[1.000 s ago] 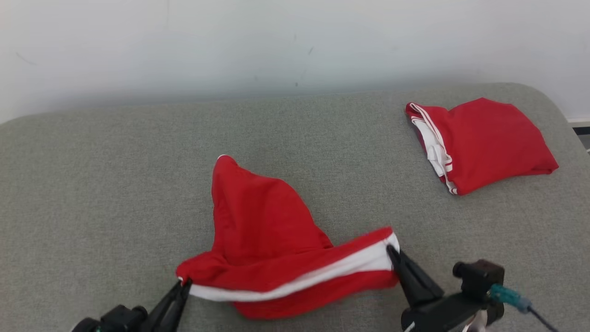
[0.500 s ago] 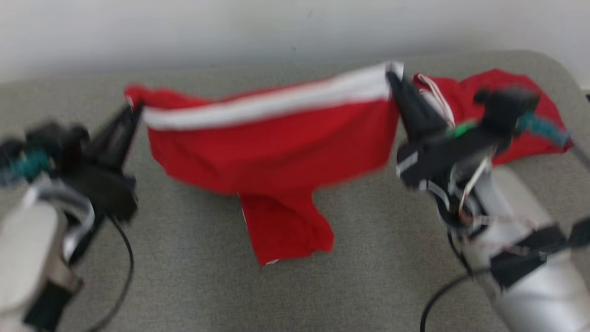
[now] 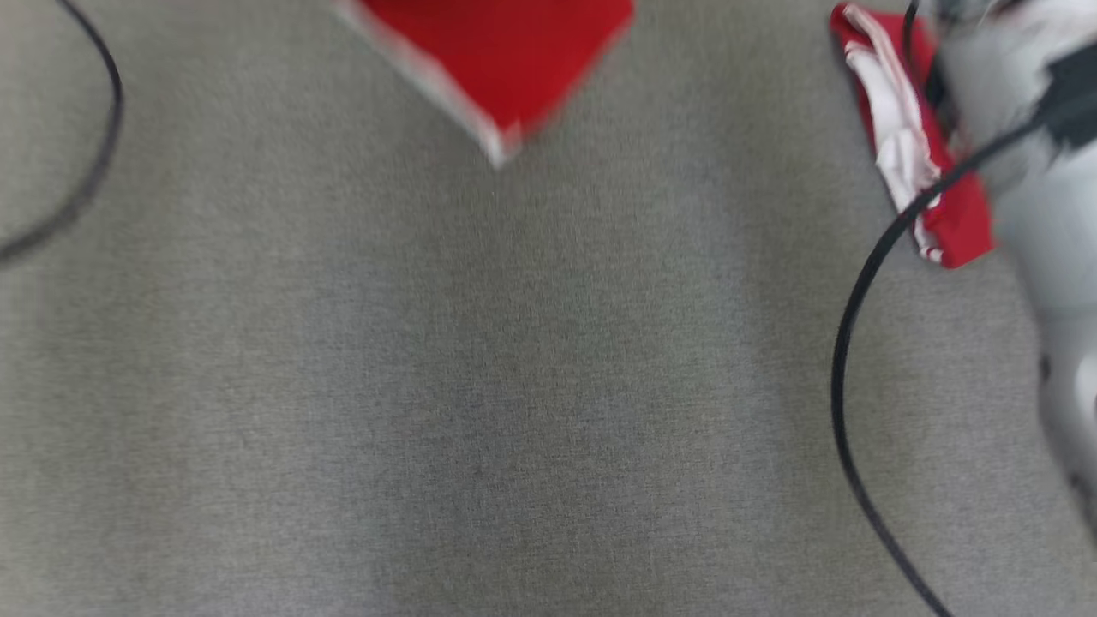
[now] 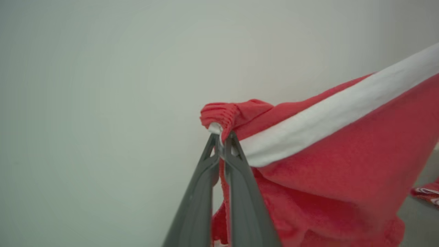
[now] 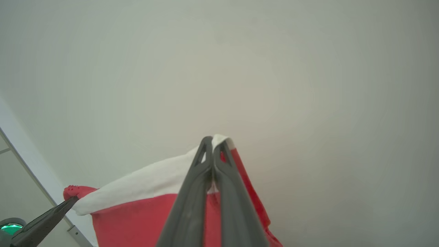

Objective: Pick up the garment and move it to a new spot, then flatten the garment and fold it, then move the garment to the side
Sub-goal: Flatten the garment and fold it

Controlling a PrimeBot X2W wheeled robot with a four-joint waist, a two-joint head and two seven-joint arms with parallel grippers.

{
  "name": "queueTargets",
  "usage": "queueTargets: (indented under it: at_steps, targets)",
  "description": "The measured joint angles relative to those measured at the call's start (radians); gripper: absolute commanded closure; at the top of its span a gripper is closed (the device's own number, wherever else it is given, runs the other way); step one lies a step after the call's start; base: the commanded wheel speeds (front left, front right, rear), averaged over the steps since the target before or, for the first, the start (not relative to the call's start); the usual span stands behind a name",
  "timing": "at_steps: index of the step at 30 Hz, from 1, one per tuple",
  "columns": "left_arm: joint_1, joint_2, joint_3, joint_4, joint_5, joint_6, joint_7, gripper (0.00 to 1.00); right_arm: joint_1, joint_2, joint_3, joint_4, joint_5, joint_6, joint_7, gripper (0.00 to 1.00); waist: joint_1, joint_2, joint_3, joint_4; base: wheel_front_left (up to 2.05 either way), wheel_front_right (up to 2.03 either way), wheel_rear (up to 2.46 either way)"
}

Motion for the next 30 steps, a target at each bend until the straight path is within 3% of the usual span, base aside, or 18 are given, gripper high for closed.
queueTargets:
  at_steps: [6, 14, 22, 30]
  targets:
    - [-0.218, -0.041, 0.008, 0.163, -0.014, 0.000, -0.036, 1.00, -0.243, 0.013, 0.001, 0.182, 0.003, 0.000, -0.035, 1.00, 0.0000, 0.0000, 0.070, -0.007, 0.00, 0.00, 0.00]
    - [-0.305, -0.099, 0.026, 0.269, -0.027, 0.026, -0.135, 1.00, -0.380, 0.012, 0.082, 0.238, -0.007, 0.000, -0.086, 1.00, -0.0003, 0.0000, 0.128, 0.004, 0.00, 0.00, 0.00]
    - [-0.179, -0.110, 0.043, 0.314, -0.057, 0.026, -0.253, 1.00, -0.256, -0.019, 0.200, 0.177, 0.074, 0.000, -0.149, 1.00, -0.0001, 0.0001, 0.188, 0.019, 0.00, 0.00, 0.00]
    - [0.103, -0.118, 0.085, 0.232, -0.122, 0.038, -0.329, 1.00, 0.021, -0.076, 0.293, 0.001, 0.176, 0.000, -0.210, 1.00, -0.0004, -0.0001, 0.134, 0.022, 0.00, 0.00, 0.00]
